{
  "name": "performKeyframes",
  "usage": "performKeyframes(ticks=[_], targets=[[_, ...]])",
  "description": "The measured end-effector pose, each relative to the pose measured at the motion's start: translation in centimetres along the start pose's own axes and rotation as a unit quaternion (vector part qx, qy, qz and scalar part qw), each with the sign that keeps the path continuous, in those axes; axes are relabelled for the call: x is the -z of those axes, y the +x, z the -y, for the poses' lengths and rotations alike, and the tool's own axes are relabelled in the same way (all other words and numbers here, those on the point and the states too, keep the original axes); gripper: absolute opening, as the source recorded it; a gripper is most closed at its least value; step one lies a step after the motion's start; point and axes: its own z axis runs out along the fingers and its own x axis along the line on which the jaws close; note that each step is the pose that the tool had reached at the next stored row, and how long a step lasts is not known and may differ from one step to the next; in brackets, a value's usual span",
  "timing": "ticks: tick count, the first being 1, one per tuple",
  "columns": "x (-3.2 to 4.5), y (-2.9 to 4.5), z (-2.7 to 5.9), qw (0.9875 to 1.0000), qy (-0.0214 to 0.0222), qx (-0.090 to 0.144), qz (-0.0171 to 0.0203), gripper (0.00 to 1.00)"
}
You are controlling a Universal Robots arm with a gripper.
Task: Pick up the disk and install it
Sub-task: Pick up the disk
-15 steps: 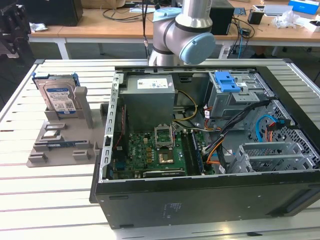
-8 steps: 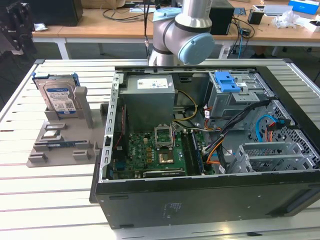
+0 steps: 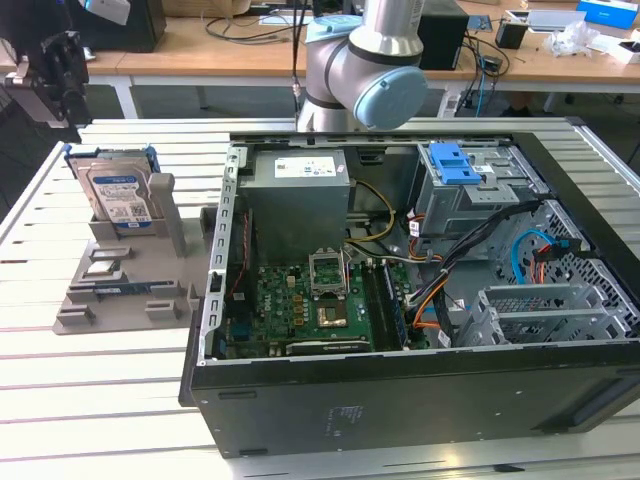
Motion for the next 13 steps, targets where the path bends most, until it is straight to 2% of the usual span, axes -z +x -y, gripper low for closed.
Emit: performKeyframes(ticks=[13], targets=[[-2.97,0.04,0.68,1.0000,-0.0007,0.000,0.0000,0.48]])
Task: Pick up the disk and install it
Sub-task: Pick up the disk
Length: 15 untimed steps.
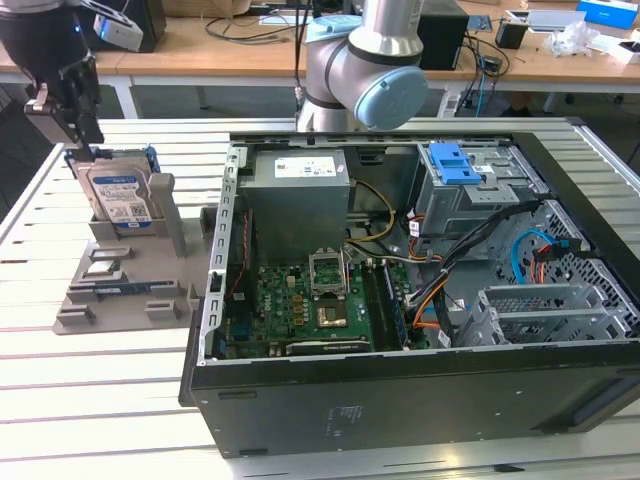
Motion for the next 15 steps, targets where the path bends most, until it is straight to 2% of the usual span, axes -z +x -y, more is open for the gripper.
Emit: performKeyframes(ticks=[4,7,15], targets=[[-0.76,0.01,0.07,1.0000,0.0000,0.000,0.0000,0.48],[-1.78,0.03,0.12,1.0000,0.0000,0.000,0.0000,0.48],[-3.51,0.06,0.20,1.0000,0.0000,0.000,0.0000,0.48]])
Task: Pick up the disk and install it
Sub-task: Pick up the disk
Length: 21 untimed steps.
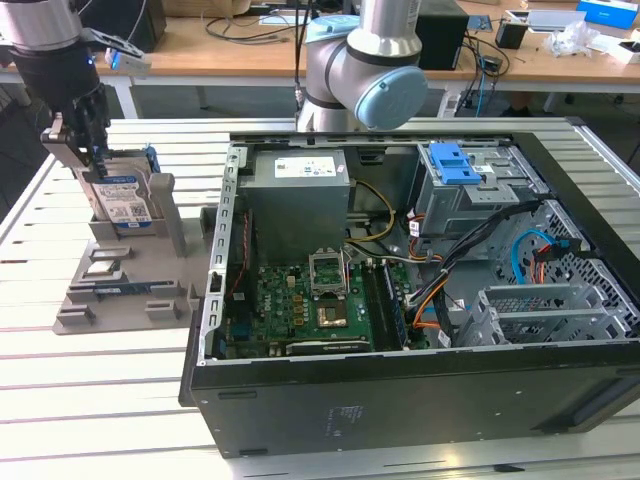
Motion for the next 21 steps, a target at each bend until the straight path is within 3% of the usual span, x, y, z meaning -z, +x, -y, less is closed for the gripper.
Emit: performKeyframes(ticks=[3,8,14,16,18,21], targets=[[-0.61,0.01,0.06,1.0000,-0.0001,0.001,-0.0001,0.48],[-0.72,0.01,0.15,0.9999,-0.0003,0.016,-0.0008,0.48],[-0.72,0.01,0.16,0.9999,-0.0003,0.017,-0.0009,0.48],[-0.72,0.01,0.17,0.9999,-0.0003,0.017,-0.0009,0.47],[-0.72,0.01,0.16,0.9999,-0.0004,0.017,-0.0009,0.36],[-0.72,0.01,0.16,0.9999,-0.0004,0.017,-0.0009,0.36]])
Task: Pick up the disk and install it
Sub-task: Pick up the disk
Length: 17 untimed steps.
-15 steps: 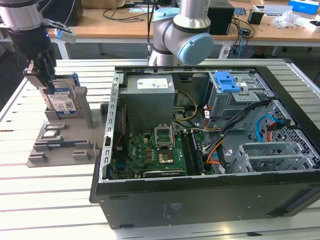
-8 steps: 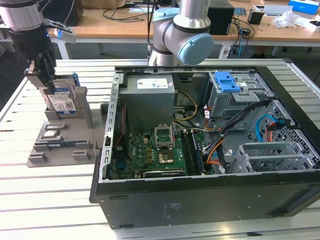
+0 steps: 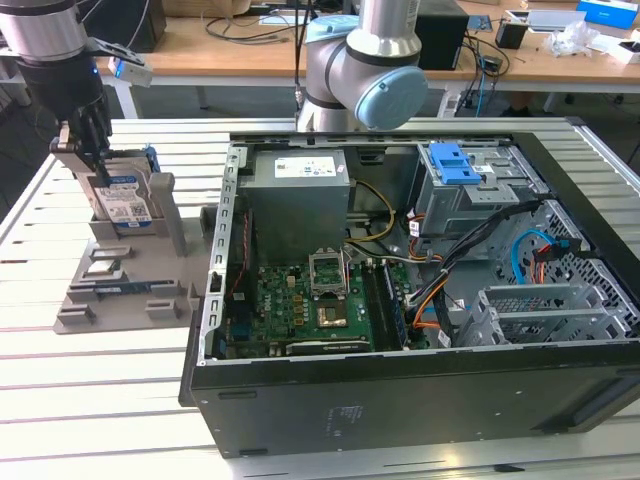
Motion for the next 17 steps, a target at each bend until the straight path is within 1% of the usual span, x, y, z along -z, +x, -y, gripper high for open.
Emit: performKeyframes(ticks=[13,17], targets=[[0.02,0.00,0.00,1.0000,0.0000,0.000,0.0000,0.36],[0.62,-0.01,-0.03,1.0000,0.0000,0.000,-0.0001,0.36]])
